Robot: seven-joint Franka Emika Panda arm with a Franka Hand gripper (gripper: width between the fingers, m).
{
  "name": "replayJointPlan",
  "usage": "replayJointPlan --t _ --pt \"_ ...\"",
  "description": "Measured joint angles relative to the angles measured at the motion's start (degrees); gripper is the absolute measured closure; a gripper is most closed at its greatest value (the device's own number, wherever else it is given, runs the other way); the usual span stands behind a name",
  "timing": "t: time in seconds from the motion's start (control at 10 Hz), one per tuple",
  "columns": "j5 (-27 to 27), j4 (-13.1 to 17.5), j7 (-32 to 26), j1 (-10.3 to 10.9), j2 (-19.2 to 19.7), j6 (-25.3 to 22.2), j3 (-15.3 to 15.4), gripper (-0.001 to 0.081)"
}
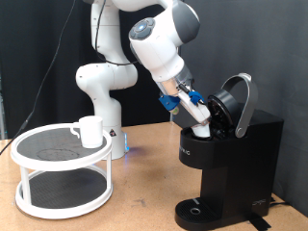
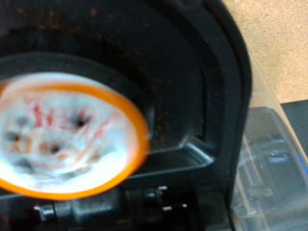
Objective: Make a cup of coffee with the keurig machine
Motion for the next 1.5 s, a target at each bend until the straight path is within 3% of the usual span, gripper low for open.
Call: replayJointPlan --t 0.3,0.7,0.9,1.1,1.5 --pt "0.2 0.0 -0.4 -0.1 0.9 1.2 -0.1 0.0072" --pt "7.6 -1.0 -10.0 -0.6 -2.2 2.1 -1.5 0.0072" --pt "8.1 -1.1 -9.7 -0.6 -2.1 2.1 -1.4 0.0072" --pt "12.8 -0.4 -10.3 -0.6 -2.8 1.4 -1.8 0.0072" --pt "17.2 2.6 -9.5 -0.6 -6.6 -0.6 -2.3 0.0072"
